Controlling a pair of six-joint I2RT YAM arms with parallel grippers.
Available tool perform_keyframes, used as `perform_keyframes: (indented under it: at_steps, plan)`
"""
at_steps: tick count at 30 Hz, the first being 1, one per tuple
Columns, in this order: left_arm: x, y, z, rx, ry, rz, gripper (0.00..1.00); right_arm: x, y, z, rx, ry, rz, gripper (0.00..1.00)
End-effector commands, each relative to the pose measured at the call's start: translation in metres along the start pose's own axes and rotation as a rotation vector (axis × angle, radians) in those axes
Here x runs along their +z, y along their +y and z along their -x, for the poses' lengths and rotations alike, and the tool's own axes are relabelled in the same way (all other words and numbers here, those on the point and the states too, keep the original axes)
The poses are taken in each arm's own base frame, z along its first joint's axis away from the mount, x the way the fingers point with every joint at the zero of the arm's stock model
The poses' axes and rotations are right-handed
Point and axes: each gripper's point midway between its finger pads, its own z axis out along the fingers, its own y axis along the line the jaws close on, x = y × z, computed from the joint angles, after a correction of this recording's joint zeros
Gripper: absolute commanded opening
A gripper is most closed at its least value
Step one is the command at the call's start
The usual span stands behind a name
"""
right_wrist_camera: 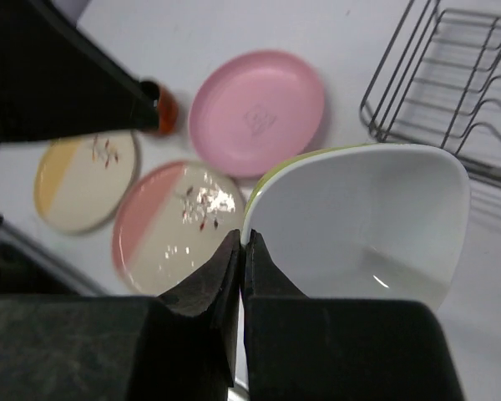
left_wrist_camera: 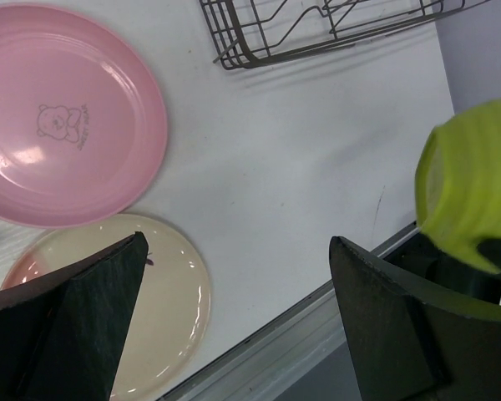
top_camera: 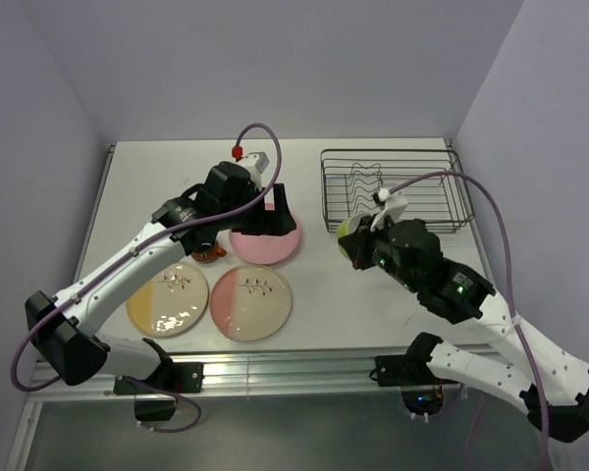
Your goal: Load the mixed dishes into the dish rack
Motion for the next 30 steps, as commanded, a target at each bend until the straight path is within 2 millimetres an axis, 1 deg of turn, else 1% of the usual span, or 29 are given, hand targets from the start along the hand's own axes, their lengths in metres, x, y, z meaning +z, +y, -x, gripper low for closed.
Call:
perform_keyframes:
  at_steps: [1,2,3,4,5,6,7,9,10,11,12,13,14,15,16,17,18,19,20,21,22,23,24,25,26,27,28,29,30]
  plan:
    - [0.002,-0.016,0.013,-0.004,-0.05,-0.068,0.97,0.008,-0.002,0.059,0.108,-0.159,0.029,0.0]
    - [0.004,-0.016,0.012,-0.002,-0.051,-0.072,0.96,0.01,-0.009,0.068,0.131,-0.187,0.014,0.0]
    - [0.004,-0.017,0.013,-0.001,-0.057,-0.079,0.97,0.012,-0.019,0.086,0.163,-0.246,0.016,0.0]
    - [0.004,-0.019,0.015,-0.002,-0.065,-0.085,0.96,0.016,-0.025,0.093,0.192,-0.268,0.01,0.0]
    - [0.005,-0.021,0.018,0.001,-0.077,-0.097,0.96,0.018,-0.03,0.106,0.213,-0.317,0.013,0.0]
    - [0.006,-0.023,0.018,0.01,-0.076,-0.109,0.96,0.021,-0.039,0.112,0.235,-0.341,0.0,0.0]
    - [0.007,-0.025,0.019,0.014,-0.079,-0.117,0.95,0.026,-0.053,0.117,0.274,-0.356,0.0,0.0]
    - [0.012,-0.029,0.023,0.036,-0.081,-0.128,0.92,0.03,-0.068,0.133,0.309,-0.427,-0.002,0.0]
    - [0.017,-0.03,0.024,0.045,-0.082,-0.128,0.89,0.036,-0.085,0.135,0.358,-0.436,-0.005,0.0]
    - [0.017,-0.036,0.03,0.058,-0.104,-0.144,0.88,0.033,-0.089,0.152,0.367,-0.509,0.026,0.0]
    - [0.019,-0.041,0.031,0.084,-0.11,-0.155,0.87,0.038,-0.099,0.149,0.39,-0.518,0.037,0.0]
    - [0.024,-0.043,0.032,0.093,-0.11,-0.162,0.84,0.045,-0.12,0.15,0.456,-0.527,0.033,0.0]
    - [0.025,-0.048,0.037,0.103,-0.125,-0.178,0.83,0.046,-0.119,0.152,0.461,-0.537,0.084,0.0]
    - [0.027,-0.053,0.043,0.119,-0.146,-0.195,0.81,0.051,-0.126,0.158,0.478,-0.582,0.118,0.0]
    - [0.034,-0.055,0.043,0.128,-0.138,-0.206,0.79,0.053,-0.13,0.161,0.478,-0.597,0.136,0.0]
    - [0.034,-0.06,0.051,0.135,-0.158,-0.217,0.77,0.049,-0.134,0.172,0.457,-0.65,0.161,0.0]
    - [0.037,-0.063,0.055,0.155,-0.167,-0.226,0.76,0.053,-0.136,0.169,0.464,-0.659,0.171,0.0]
    - [0.047,-0.066,0.057,0.165,-0.165,-0.242,0.74,0.06,-0.147,0.167,0.489,-0.664,0.163,0.0]
    - [0.048,-0.073,0.067,0.176,-0.188,-0.259,0.74,0.061,-0.155,0.168,0.492,-0.684,0.156,0.0]
    - [0.052,-0.074,0.071,0.186,-0.192,-0.263,0.74,0.063,-0.161,0.17,0.487,-0.716,0.16,0.0]
    - [0.066,-0.074,0.071,0.188,-0.18,-0.263,0.74,0.065,-0.163,0.17,0.496,-0.728,0.168,0.0]
    - [0.066,-0.081,0.079,0.193,-0.192,-0.288,0.74,0.064,-0.164,0.174,0.483,-0.757,0.178,0.0]
    - [0.072,-0.08,0.083,0.189,-0.195,-0.287,0.73,0.066,-0.17,0.175,0.488,-0.771,0.169,0.0]
    - [0.088,-0.075,0.08,0.184,-0.173,-0.277,0.71,0.075,-0.177,0.17,0.502,-0.765,0.163,0.0]
    - [0.091,-0.08,0.09,0.182,-0.187,-0.291,0.71,0.077,-0.182,0.17,0.504,-0.776,0.161,0.0]
    - [0.098,-0.079,0.091,0.173,-0.172,-0.299,0.7,0.073,-0.187,0.175,0.49,-0.812,0.168,0.0]
    - [0.117,-0.073,0.085,0.161,-0.14,-0.285,0.67,0.082,-0.197,0.169,0.513,-0.803,0.162,0.0]
    - [0.12,-0.076,0.092,0.159,-0.151,-0.292,0.65,0.084,-0.203,0.169,0.516,-0.811,0.163,0.0]
    - [0.127,-0.073,0.092,0.153,-0.144,-0.291,0.64,0.09,-0.211,0.168,0.514,-0.823,0.164,0.0]
